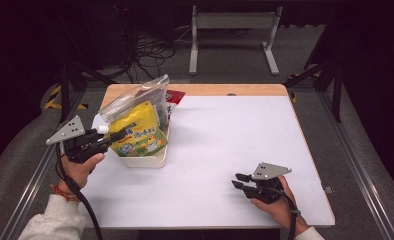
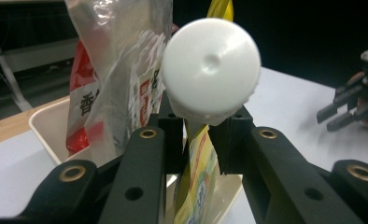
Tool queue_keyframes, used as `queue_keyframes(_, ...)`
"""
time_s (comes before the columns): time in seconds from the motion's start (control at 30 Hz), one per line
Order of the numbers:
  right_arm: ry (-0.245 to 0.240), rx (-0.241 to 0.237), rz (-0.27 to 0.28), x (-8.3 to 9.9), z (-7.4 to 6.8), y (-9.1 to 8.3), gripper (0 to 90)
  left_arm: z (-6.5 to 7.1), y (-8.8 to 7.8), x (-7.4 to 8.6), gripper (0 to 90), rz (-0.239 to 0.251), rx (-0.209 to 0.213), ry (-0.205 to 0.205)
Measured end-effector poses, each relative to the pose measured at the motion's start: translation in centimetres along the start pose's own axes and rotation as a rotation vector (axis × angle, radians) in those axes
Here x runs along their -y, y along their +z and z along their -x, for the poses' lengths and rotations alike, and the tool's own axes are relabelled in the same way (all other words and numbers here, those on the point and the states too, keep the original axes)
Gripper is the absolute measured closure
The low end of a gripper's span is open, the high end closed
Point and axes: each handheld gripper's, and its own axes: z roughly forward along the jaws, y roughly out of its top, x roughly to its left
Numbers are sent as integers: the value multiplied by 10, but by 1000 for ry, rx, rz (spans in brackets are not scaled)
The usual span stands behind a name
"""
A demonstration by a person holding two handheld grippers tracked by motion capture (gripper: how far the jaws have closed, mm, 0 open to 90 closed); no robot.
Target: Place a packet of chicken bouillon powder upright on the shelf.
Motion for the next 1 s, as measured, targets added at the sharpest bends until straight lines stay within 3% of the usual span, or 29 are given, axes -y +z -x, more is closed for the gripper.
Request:
queue_keyframes(0.17,10,-14,-23,3,0,5,642,10,1,-1,808,7,-37,15)
queue_keyframes(0.33,16,-15,-26,3,1,6,607,17,-2,-10,821,-35,-61,54)
queue_keyframes(0.4,25,-12,-26,4,2,5,589,18,-8,-18,825,-30,-53,56)
queue_keyframes(0.47,30,-11,-24,4,3,4,581,20,-12,-24,834,-54,-75,78)
queue_keyframes(0.67,53,-4,-24,6,4,3,543,17,-7,-22,863,-125,-16,84)
queue_keyframes(0.77,48,0,-27,5,4,4,532,15,-4,-21,869,-115,31,78)
queue_keyframes(1.0,35,-1,-31,2,4,9,535,11,0,-21,867,-118,25,56)
